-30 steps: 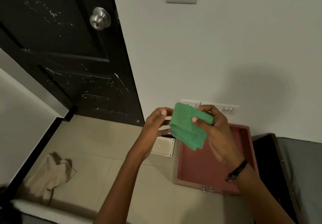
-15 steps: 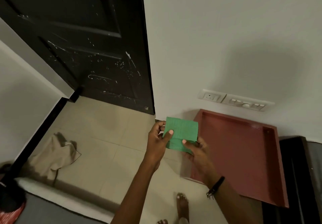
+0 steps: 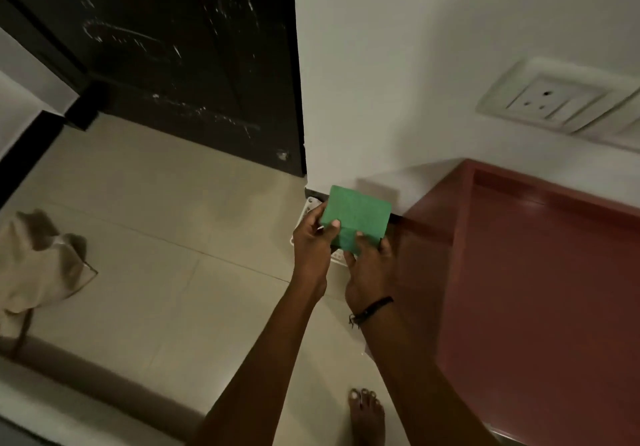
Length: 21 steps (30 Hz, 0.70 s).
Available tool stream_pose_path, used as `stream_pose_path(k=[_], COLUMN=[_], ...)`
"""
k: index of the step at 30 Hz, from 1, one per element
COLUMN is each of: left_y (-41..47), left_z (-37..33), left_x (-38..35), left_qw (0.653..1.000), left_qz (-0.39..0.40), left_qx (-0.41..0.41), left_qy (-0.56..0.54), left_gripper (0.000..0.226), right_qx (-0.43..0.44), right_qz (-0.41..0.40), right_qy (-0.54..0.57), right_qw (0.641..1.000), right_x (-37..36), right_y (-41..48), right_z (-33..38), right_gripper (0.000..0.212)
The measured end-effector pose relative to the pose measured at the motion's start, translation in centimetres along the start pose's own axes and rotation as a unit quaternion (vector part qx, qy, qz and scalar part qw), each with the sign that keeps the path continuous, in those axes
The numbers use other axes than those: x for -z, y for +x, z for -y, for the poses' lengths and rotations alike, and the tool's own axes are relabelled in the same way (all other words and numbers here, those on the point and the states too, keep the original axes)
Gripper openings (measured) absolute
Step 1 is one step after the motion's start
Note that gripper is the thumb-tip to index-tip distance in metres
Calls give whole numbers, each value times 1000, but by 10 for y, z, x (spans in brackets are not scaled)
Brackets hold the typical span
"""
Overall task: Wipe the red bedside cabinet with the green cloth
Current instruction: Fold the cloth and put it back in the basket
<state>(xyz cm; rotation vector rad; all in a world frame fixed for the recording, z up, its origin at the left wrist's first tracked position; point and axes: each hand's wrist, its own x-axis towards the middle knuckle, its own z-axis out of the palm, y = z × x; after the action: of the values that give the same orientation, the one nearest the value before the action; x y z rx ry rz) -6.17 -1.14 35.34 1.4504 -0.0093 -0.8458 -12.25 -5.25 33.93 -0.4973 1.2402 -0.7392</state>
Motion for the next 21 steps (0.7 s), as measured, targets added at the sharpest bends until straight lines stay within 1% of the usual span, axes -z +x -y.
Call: stream_pose_path(k=[2,6,9,11,15,19,21], left_y=[25,72,96,109,131,144,149], left_z=[34,100,142,167,205,232,243], left_x=[6,20,25,29,38,44,49], left_qw=[1000,998,997,996,995,995,996], left_qz=[4,-1,9,16,27,38,41], left_qx=[12,45,63,75,86,75,70], left_qy=[18,37,43,36,46,46,42], left_gripper=[38,38,37,38,33,38,39], right_qx=[-3,-38,-29,-40,-68,-86,-80], right_qz=[-32,-100,-121,-132,-139,-115,-95], right_qy=[-7,-23,-74,-92,-54,-67,-78], right_qw=[999,994,989,986,986,987,989], right_x=[1,17,36,50,63,64,61], right_y=[37,105,152,182,222,247,262], right_z=[-36,-102,-146,-171,-193,-208,-219], right_gripper=[34,40,34,35,40,29,28])
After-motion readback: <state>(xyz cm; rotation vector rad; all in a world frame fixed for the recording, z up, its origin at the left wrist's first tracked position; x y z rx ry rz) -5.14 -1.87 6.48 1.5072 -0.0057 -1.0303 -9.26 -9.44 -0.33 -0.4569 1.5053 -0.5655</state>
